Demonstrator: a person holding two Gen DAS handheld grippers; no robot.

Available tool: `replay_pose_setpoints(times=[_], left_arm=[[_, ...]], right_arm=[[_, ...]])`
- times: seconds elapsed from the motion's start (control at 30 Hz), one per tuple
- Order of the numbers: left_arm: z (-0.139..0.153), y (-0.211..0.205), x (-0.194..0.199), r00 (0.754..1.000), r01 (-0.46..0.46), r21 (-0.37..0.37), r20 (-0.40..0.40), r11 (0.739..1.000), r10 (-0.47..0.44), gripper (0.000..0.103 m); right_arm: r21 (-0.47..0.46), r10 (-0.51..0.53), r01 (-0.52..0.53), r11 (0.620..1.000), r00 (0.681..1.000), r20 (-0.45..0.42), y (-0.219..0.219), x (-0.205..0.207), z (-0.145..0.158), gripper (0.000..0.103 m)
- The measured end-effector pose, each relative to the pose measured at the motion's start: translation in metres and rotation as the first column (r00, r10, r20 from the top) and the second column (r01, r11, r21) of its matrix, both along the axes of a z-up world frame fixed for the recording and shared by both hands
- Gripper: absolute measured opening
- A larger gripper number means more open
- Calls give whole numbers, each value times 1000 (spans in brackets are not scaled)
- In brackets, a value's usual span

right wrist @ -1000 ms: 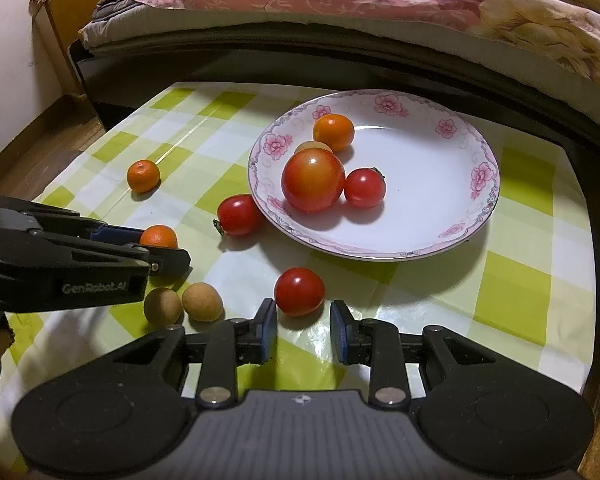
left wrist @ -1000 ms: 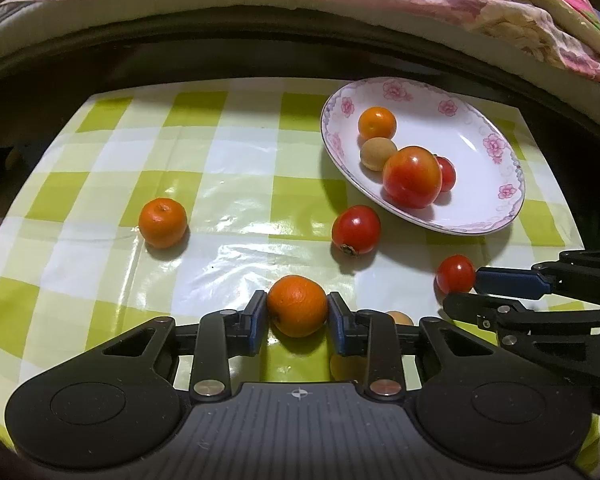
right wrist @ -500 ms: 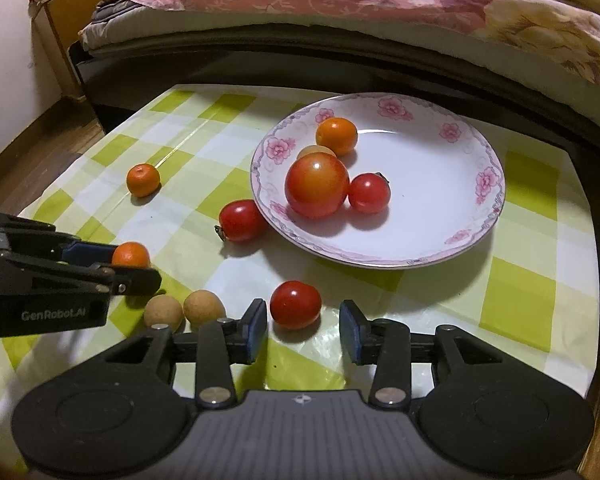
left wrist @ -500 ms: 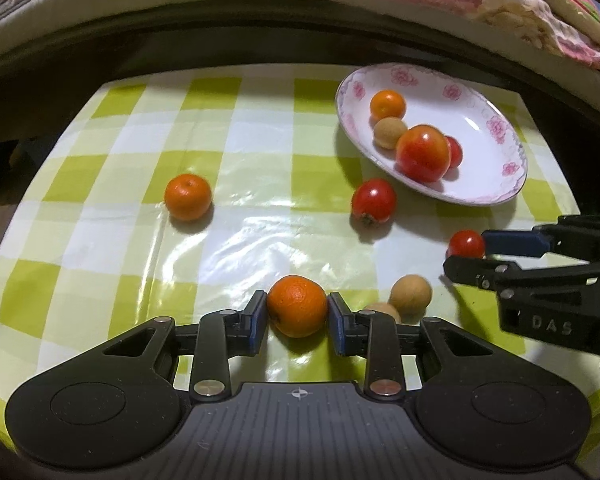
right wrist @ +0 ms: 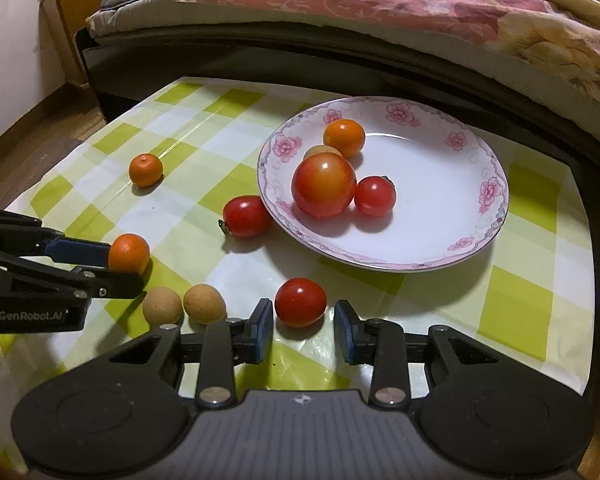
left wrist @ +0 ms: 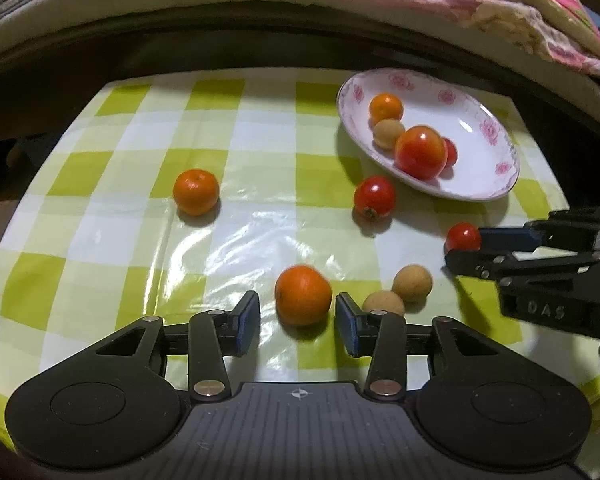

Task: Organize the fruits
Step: 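Carry the tangerine and cherry tomato over the white plate with both grippers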

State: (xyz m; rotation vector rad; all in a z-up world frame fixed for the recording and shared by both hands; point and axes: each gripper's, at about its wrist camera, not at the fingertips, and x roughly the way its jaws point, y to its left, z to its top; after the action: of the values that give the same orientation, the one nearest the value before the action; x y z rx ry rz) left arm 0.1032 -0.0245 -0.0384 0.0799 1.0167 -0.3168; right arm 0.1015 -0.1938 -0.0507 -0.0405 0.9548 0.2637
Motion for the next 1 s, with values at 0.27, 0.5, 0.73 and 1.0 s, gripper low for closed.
replay_pose_setpoints(times=[0.27, 0.5, 0.73, 1.0], left_arm=[[-6, -9, 3, 1000, 4, 29, -1, 1000, -4, 50], [-5, -8, 6, 1000, -12, 46, 2, 999, 12, 48], [-5, -7, 5, 1000, -13, 56, 5, 998, 13, 40], [-5, -7, 7, 1000, -15, 63, 12, 998, 14, 37]], right_arm=[[6, 1, -1, 1000, 1000, -4, -2, -1, 0, 36], [10, -4, 4, 1000, 1000, -8, -4, -1, 1, 36], [21, -6, 6, 1000, 1000, -8, -4, 1, 0, 42], [-8, -4, 4, 1000, 1000, 3, 1, 1, 0, 30]])
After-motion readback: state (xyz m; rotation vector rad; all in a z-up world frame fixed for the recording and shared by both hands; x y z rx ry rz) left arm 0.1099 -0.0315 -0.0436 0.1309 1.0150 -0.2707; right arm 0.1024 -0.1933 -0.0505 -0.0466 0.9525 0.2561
